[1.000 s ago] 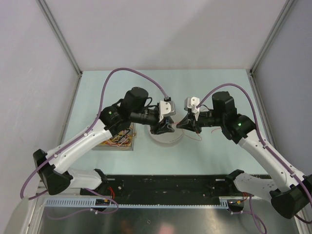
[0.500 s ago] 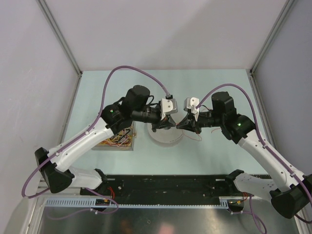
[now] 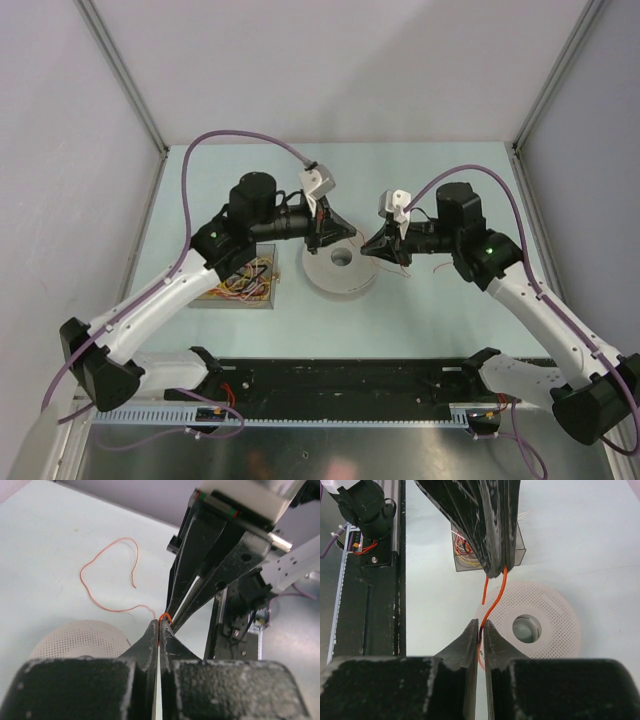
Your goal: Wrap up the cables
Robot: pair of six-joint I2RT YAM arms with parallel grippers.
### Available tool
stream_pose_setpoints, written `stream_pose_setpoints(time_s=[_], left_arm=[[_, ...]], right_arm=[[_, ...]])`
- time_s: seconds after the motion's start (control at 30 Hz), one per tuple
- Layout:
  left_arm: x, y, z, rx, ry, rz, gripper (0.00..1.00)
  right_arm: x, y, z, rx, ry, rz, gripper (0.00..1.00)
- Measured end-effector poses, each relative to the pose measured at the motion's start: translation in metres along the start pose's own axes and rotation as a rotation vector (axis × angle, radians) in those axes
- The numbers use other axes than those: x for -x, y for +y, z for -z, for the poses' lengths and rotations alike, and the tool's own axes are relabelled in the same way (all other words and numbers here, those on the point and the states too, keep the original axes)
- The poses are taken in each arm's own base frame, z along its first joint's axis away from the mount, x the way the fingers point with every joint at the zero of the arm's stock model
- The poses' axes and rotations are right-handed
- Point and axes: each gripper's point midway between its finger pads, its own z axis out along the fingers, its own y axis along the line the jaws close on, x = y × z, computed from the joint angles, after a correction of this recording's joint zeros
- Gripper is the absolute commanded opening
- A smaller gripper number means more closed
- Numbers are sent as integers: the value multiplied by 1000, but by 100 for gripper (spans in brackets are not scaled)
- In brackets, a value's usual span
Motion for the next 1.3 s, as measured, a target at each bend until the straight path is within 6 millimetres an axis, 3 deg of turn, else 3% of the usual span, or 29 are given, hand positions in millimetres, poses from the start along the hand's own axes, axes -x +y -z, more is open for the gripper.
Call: stream_pose_setpoints(time_s=[0.23,0.37,0.53,0.7,0.97,1.3], left_arm=[[29,-2,2,11,-173,156,0],[35,-3,1,-1,-208,245,0],[50,-4,3,-11,-263,273,0],[51,-3,3,-13,-276,278,0],[42,-2,1,-15,-261,286,0],[40,-4,0,-24,-257,285,0]], right_arm=[[-1,-3,-4,-1,-1,-11,7],[2,-7,-5,-18,-13,-17,21],[3,-19,1,-73,-17,-55,54],[16,-27,15,-150,-49,-43,63],[42,-20,24,-166,-121,12,56],[48,-15,10,-127,-144,7,23]])
